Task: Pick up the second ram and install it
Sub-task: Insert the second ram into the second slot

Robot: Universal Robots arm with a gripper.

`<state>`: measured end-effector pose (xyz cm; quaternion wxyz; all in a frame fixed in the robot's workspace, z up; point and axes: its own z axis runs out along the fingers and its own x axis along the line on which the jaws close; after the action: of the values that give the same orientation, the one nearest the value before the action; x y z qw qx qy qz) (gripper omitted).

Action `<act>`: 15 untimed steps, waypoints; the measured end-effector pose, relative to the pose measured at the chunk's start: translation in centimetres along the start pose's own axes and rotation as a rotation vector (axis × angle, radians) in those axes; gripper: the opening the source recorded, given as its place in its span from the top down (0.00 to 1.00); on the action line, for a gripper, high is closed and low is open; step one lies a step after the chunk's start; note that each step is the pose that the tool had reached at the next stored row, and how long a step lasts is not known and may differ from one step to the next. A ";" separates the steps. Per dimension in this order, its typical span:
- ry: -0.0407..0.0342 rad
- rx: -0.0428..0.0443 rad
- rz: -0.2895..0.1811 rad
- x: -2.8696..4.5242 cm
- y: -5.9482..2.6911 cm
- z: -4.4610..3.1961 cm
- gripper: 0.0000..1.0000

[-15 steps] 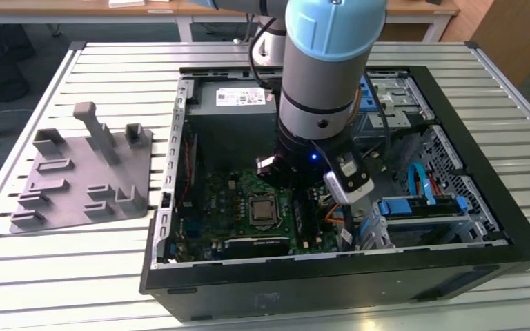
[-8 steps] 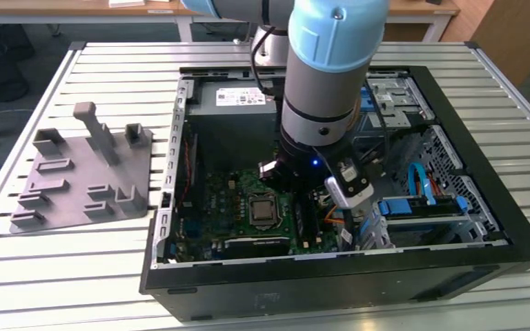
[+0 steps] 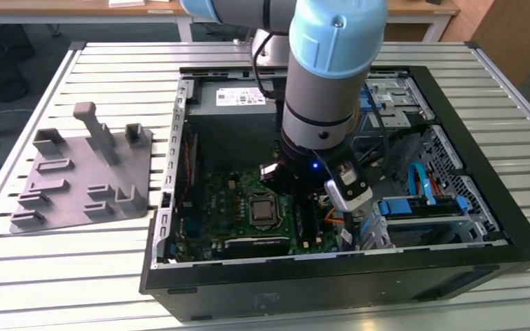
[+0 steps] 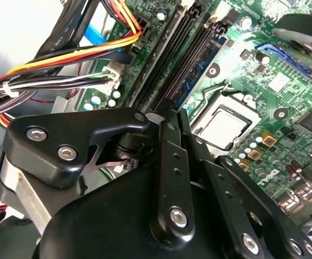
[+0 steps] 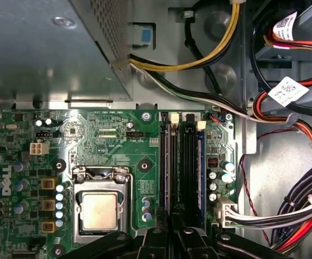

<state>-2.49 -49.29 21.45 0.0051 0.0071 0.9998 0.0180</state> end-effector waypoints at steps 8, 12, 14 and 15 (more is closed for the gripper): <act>-0.0008 0.0003 0.023 -0.03 -0.01 0.10 0.86; -0.0016 0.0006 0.023 0.01 0.00 -0.13 0.86; -0.0026 0.0008 0.023 0.08 0.01 -0.40 0.86; -0.0028 0.0005 0.023 0.09 -0.03 -0.40 0.86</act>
<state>-2.58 -49.33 21.85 0.0063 0.0186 0.9996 0.0178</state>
